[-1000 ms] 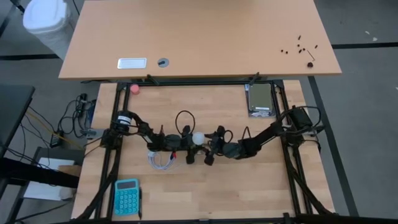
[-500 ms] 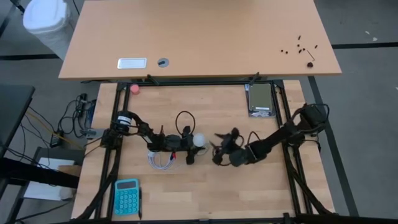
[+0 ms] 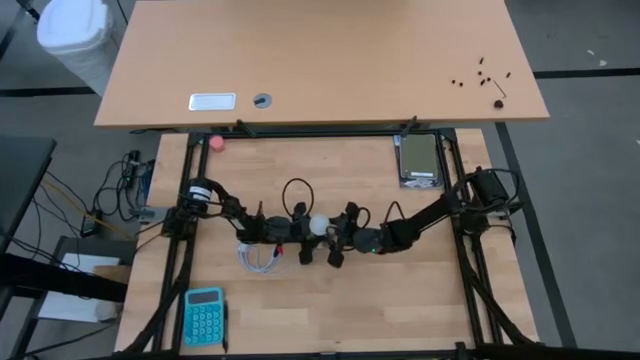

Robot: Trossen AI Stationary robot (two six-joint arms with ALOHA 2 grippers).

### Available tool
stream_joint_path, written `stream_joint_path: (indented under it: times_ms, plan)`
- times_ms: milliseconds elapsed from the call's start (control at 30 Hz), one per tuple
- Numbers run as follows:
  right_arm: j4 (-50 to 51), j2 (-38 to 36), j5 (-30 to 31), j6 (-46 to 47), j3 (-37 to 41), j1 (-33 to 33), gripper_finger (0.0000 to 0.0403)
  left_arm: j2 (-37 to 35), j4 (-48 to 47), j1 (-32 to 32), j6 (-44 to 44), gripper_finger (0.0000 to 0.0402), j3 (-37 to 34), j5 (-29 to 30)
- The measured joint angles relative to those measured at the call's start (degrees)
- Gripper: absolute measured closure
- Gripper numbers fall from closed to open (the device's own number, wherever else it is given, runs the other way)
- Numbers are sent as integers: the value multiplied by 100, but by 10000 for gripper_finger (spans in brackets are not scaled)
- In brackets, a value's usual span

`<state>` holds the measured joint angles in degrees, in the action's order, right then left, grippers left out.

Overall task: Screw lightbulb
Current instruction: Remove the lightbulb from the lamp, then return to home position

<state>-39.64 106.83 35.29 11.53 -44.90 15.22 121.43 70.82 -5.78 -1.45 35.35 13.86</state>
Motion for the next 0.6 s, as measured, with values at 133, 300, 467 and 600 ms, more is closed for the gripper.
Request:
stream_joint_path:
  times_ms: [133,300,467,600]
  plan:
    - [138,-2,58,-95,-12,-90,172,0,3,0,0,213,0,-1]
    - [782,-72,561,413,-19,-74,172,-2,-7,12,-44,213,0,33]
    - [1280,-380,1225,705,233,206,172,-2,1,9,19,213,3,29]
    - [1689,-572,1399,730,291,487,173,-2,6,6,39,213,0,10]
